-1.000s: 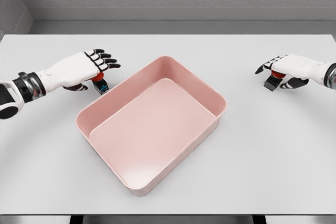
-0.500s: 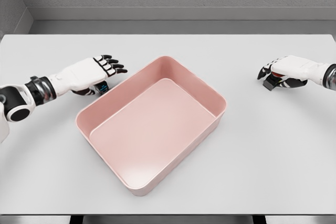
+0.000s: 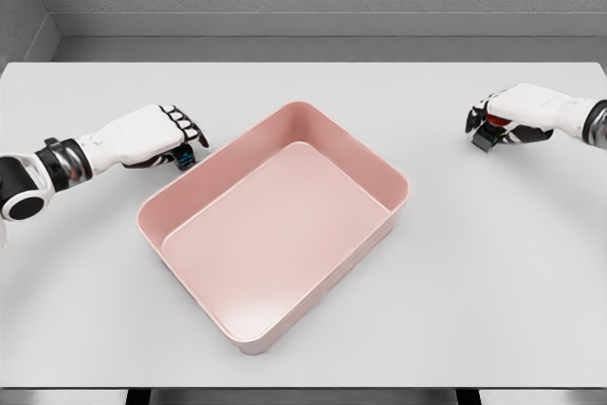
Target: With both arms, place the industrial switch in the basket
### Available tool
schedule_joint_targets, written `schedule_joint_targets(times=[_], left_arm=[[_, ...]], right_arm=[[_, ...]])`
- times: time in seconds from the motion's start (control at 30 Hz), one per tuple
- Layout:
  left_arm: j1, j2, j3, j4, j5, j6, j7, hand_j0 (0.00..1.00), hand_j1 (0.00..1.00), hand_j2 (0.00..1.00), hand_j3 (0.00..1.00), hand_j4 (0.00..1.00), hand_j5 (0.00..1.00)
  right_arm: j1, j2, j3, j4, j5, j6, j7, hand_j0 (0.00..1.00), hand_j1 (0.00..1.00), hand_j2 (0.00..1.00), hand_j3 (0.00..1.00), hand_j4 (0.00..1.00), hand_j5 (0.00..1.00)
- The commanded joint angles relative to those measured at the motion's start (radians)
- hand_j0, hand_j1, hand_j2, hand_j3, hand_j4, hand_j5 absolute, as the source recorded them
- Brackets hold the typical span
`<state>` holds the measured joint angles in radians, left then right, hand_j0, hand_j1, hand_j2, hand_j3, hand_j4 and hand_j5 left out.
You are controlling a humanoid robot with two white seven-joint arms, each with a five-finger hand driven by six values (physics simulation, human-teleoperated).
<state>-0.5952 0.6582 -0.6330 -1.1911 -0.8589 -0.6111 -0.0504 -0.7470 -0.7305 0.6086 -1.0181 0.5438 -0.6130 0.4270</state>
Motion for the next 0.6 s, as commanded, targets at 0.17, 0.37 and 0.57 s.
schedule_joint_targets(times=[0.17, 0.37, 0.57], left_arm=[[0.002, 0.003, 0.007, -0.012, 0.009, 0.0, -0.002, 0.42, 0.42, 0.42, 0.42, 0.42, 0.42], [-0.003, 0.034, 0.009, -0.137, 0.027, 0.0, -0.002, 0.38, 0.38, 0.38, 0.38, 0.38, 0.38], [-0.006, 0.084, 0.018, -0.194, 0.067, 0.0, -0.005, 0.36, 0.36, 0.36, 0.36, 0.36, 0.36]], right_arm=[[-0.009, 0.016, -0.001, -0.028, -0.013, 0.002, -0.001, 0.56, 0.56, 0.56, 0.56, 0.56, 0.56], [-0.011, 0.017, -0.001, -0.054, -0.021, 0.002, -0.007, 0.55, 0.55, 0.55, 0.55, 0.55, 0.55], [-0.018, 0.02, 0.0, -0.128, -0.045, 0.002, -0.007, 0.54, 0.54, 0.54, 0.54, 0.54, 0.54]])
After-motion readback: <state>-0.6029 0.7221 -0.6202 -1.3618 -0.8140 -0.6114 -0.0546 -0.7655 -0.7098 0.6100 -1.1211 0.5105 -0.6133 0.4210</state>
